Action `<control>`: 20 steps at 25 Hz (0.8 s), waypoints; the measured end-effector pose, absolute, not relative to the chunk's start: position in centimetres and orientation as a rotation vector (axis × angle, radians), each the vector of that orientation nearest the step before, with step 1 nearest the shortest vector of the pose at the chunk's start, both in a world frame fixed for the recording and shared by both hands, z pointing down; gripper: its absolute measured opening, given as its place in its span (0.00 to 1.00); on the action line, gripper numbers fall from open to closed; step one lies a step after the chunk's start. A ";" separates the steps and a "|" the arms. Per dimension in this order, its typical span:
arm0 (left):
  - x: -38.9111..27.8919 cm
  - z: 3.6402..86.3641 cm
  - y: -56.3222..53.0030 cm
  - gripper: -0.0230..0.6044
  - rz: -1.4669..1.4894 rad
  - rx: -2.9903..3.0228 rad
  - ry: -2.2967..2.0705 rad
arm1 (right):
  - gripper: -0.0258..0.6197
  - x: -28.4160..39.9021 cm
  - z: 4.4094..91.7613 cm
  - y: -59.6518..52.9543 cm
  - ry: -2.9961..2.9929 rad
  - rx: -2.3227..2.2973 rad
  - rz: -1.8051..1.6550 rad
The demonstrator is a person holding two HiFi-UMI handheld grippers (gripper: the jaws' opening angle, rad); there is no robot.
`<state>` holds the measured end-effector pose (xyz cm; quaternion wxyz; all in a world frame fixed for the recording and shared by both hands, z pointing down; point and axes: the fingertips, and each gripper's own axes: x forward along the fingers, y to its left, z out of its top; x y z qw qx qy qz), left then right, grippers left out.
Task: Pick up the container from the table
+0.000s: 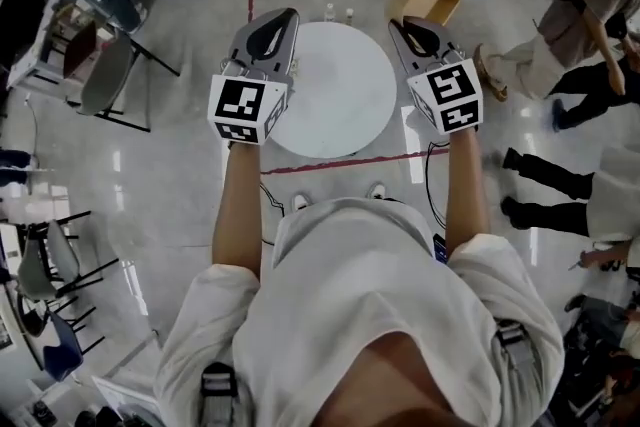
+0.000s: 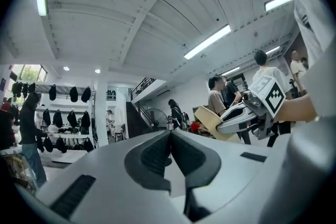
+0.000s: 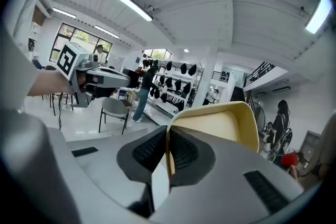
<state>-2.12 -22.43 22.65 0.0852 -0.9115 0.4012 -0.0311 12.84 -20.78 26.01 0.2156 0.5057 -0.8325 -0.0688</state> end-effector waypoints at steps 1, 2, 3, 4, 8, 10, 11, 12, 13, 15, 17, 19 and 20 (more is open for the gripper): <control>-1.8 21.8 -22.2 0.06 -0.075 -2.707 1.181 | 0.08 13.2 25.2 -20.4 -2.317 1.418 -0.200; -1.4 20.9 -22.0 0.06 -0.057 -2.696 1.165 | 0.08 13.5 24.4 -20.0 -2.324 1.433 -0.210; -1.1 20.2 -21.7 0.06 -0.042 -2.685 1.151 | 0.08 13.8 23.6 -19.6 -2.329 1.446 -0.220; -0.8 19.5 -21.5 0.06 -0.032 -2.675 1.138 | 0.08 14.0 22.9 -19.2 -2.332 1.457 -0.231; 0.5 17.9 -20.8 0.06 -0.026 -2.638 1.106 | 0.08 15.0 20.5 -17.8 -2.353 1.484 -0.270; 1.1 17.6 -20.5 0.06 -0.036 -2.634 1.088 | 0.08 15.4 19.6 -17.4 -2.360 1.499 -0.287; 1.4 17.5 -20.5 0.06 -0.044 -2.634 1.077 | 0.08 15.6 19.3 -17.4 -2.359 1.507 -0.294; 1.7 17.4 -20.4 0.06 -0.049 -2.635 1.065 | 0.08 15.7 19.0 -17.4 -2.355 1.513 -0.301; 2.0 17.3 -20.3 0.06 -0.052 -2.635 1.056 | 0.07 15.9 18.8 -17.5 -2.349 1.516 -0.306; 2.3 17.2 -20.1 0.06 -0.054 -2.636 1.048 | 0.07 16.0 18.7 -17.6 -2.339 1.515 -0.311; 2.4 17.4 -20.2 0.06 -0.059 -2.639 1.048 | 0.07 16.1 18.8 -17.7 -2.336 1.511 -0.306; 2.5 17.8 -20.3 0.06 -0.072 -2.646 1.047 | 0.07 16.3 19.0 -17.9 -2.333 1.513 -0.298; 2.6 17.9 -20.4 0.06 -0.078 -2.649 1.047 | 0.07 16.3 19.0 -18.0 -2.332 1.515 -0.295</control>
